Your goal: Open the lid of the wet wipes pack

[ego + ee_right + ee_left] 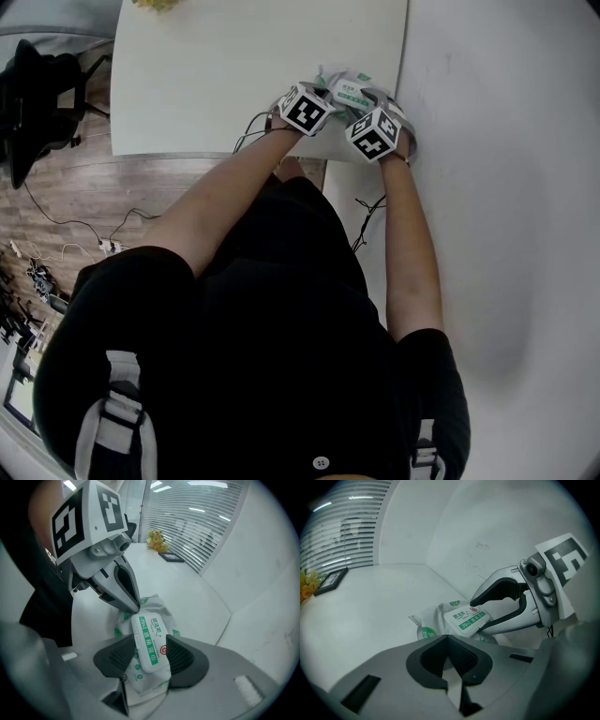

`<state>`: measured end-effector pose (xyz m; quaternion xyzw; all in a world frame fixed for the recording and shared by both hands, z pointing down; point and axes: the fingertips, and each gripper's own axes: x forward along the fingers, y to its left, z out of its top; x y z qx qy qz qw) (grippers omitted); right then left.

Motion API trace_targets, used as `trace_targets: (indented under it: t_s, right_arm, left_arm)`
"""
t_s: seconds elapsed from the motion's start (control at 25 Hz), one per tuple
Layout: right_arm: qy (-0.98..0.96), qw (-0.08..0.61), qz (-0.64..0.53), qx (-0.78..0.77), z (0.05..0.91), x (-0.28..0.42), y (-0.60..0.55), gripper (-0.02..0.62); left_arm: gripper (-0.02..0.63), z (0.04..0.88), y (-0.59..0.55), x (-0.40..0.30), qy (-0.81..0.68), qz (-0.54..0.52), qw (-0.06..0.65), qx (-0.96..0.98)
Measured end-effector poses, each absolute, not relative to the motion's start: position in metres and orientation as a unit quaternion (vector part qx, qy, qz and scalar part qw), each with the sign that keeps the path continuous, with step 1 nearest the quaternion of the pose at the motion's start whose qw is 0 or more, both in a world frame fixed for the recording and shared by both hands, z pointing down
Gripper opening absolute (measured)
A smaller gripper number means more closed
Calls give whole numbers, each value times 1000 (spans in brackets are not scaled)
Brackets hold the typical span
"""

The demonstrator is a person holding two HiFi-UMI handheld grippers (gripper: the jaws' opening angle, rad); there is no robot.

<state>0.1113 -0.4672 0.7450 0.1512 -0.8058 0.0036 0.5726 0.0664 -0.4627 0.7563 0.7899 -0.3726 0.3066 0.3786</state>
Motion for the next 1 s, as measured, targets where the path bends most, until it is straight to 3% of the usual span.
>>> trace_targets:
  t_s: [1.0]
  right_arm:
    - [-823,520,5,228,708,105,-513,201]
  left_arm:
    - [2,755,-460,67,-374,305,390,784]
